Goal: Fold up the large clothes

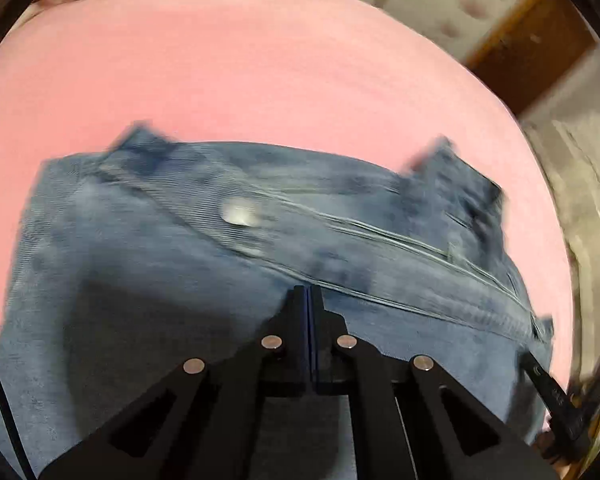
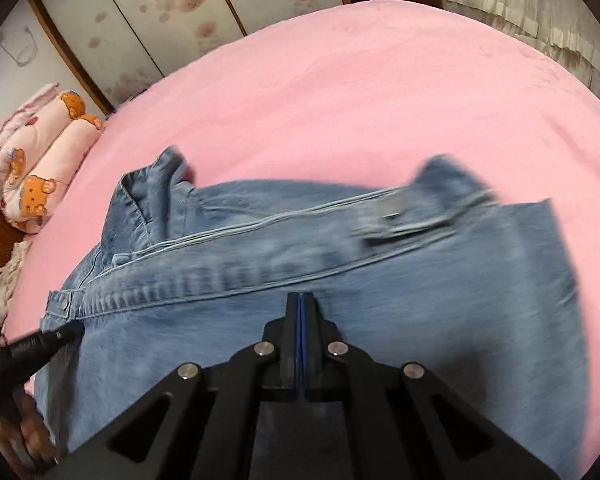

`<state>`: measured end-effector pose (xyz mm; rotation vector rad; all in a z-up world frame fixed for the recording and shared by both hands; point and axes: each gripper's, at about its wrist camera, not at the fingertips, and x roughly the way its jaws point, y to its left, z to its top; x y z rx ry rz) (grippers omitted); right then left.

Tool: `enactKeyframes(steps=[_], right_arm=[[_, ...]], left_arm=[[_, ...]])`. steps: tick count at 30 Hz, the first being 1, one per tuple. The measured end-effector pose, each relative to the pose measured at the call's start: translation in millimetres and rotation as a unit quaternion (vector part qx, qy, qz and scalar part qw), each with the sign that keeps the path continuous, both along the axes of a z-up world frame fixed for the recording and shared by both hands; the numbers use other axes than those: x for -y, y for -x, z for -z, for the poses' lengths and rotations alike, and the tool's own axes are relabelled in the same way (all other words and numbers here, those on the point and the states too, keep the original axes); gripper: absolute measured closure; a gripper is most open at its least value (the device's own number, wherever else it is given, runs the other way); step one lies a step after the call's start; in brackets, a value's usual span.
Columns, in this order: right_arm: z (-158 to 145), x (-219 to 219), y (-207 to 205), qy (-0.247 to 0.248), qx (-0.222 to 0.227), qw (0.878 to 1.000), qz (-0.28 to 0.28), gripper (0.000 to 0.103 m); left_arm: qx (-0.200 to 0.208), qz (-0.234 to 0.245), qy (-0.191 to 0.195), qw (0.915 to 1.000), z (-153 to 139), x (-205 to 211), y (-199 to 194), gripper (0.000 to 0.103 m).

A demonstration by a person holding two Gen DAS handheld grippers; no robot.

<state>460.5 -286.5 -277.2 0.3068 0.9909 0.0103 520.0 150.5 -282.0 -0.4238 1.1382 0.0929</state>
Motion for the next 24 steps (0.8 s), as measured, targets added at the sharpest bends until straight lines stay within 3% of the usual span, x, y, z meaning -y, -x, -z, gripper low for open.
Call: enactKeyframes(steps=[3, 6, 10, 11, 14, 16, 17, 18, 22, 24], right_arm=[[-3.5, 48.7, 10.7, 0.06, -0.008, 0.997, 0.055, 0.103], [-7.9, 88.9, 22.0, 0.06, -0.01, 0.993, 0.104, 0.103], [-17.7, 113.9, 34.9, 0.143, -0.025, 0.976, 0.163, 0.103], [-18.7, 119.9, 38.5, 0.138, -0.025, 0.974, 0.176, 0.103], [-24.6, 135.7, 52.7, 0.102, -0.017, 0.973, 0.205, 0.103], [-31.8, 133.7, 57.9, 0.097, -0.01, 0.972, 0.212, 0.103], [-35.4, 131.6, 60.6, 0.094, -0.006, 0.972, 0.215, 0.103], [-38.8, 128.5, 62.3, 0.086, -0.003, 0.973, 0.214, 0.103], [-52.9, 101.3, 53.4, 0.057, 0.009, 0.981, 0.185, 0.103], [-59.2, 82.1, 44.5, 0.046, 0.016, 0.985, 0.163, 0.103]], left_arm=[[0.007, -0.019, -0.032, 0.9993, -1.3, -22.5, 5.7, 0.102], [0.015, -0.027, -0.042, 0.9986, -2.3, -42.5, 10.0, 0.102], [0.013, -0.044, -0.131, 0.9904, -8.7, -63.7, 10.2, 0.102], [0.01, -0.054, -0.155, 0.9864, -9.6, -67.0, 7.8, 0.102], [0.005, -0.058, -0.151, 0.9868, -11.5, -77.1, 1.3, 0.102], [0.003, -0.069, -0.173, 0.9825, -16.9, -76.9, -2.2, 0.101], [-0.002, -0.083, -0.191, 0.978, -21.0, -76.0, -2.9, 0.093], [-0.004, -0.09, -0.188, 0.978, -24.9, -77.1, -1.4, 0.088], [-0.001, -0.092, -0.137, 0.9862, -37.8, -77.3, 14.8, 0.085], [0.005, -0.095, -0.121, 0.9881, -43.8, -77.4, 28.8, 0.076]])
